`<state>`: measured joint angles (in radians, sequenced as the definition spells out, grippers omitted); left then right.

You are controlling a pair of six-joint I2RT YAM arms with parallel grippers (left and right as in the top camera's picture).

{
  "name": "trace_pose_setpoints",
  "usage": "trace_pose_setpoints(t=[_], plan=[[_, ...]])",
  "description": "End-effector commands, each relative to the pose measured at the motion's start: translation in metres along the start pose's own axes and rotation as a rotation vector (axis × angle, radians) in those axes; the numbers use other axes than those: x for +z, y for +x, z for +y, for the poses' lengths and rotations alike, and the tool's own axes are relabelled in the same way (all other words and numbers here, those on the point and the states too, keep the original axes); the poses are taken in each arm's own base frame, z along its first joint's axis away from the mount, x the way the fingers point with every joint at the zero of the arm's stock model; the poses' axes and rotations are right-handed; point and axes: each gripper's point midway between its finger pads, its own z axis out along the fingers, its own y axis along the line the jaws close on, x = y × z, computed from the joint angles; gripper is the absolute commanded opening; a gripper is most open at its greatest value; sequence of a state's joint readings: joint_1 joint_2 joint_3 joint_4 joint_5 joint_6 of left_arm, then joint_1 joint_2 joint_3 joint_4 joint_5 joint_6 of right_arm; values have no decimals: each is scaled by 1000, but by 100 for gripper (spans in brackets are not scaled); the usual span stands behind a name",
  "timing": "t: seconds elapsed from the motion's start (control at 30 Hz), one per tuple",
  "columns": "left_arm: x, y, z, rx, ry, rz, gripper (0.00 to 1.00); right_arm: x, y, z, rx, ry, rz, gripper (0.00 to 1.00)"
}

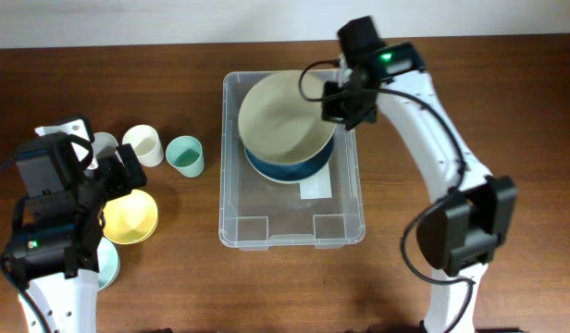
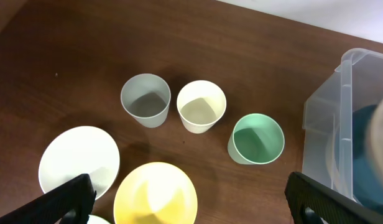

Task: Pack container
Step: 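Lift the white bowl and stack it into the container, then withdraw the right gripper to the right side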

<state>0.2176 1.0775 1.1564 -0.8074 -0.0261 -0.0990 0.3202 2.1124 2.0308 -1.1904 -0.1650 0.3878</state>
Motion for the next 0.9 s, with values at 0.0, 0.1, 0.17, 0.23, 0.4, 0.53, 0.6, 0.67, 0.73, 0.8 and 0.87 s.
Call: trace_pose_setpoints(t=[0.0, 0.1, 0.17, 0.23, 0.4, 0.53, 0.6, 0.67, 0.73, 0.8, 0.87], plan=[[-2, -5, 1, -13, 2, -13, 100, -4, -7, 3, -29, 9, -28, 10], [-2, -5, 1, -13, 2, -13, 100, -4, -7, 3, -77, 9, -28, 33], [-2, -5, 1, -13, 2, -13, 100, -7, -7, 1, -83, 22, -31, 39], [-2, -5, 1, -13, 1, -13, 100, -16, -10, -8, -79, 68, -59, 39], [-2, -6, 0, -13, 2, -15, 100, -90, -31, -52, -3, 266, -241, 40], [-2, -6, 0, -13, 2, -15, 100, -160, -31, -103, 150, 373, -368, 49], [-2, -6, -1, -13, 9, -16, 100, -186, -26, -128, 232, 382, -402, 50], [-1, -5, -6, -11, 40, -10, 100, -207, -15, -151, 309, 382, -412, 53], [1, -4, -13, 9, 80, 2, 99, -222, 3, -174, 381, 376, -389, 54], [6, -1, -19, 23, 110, 19, 99, -232, 23, -194, 447, 378, -350, 54], [10, 0, -26, 49, 124, 34, 99, -239, 42, -209, 504, 385, -306, 54]])
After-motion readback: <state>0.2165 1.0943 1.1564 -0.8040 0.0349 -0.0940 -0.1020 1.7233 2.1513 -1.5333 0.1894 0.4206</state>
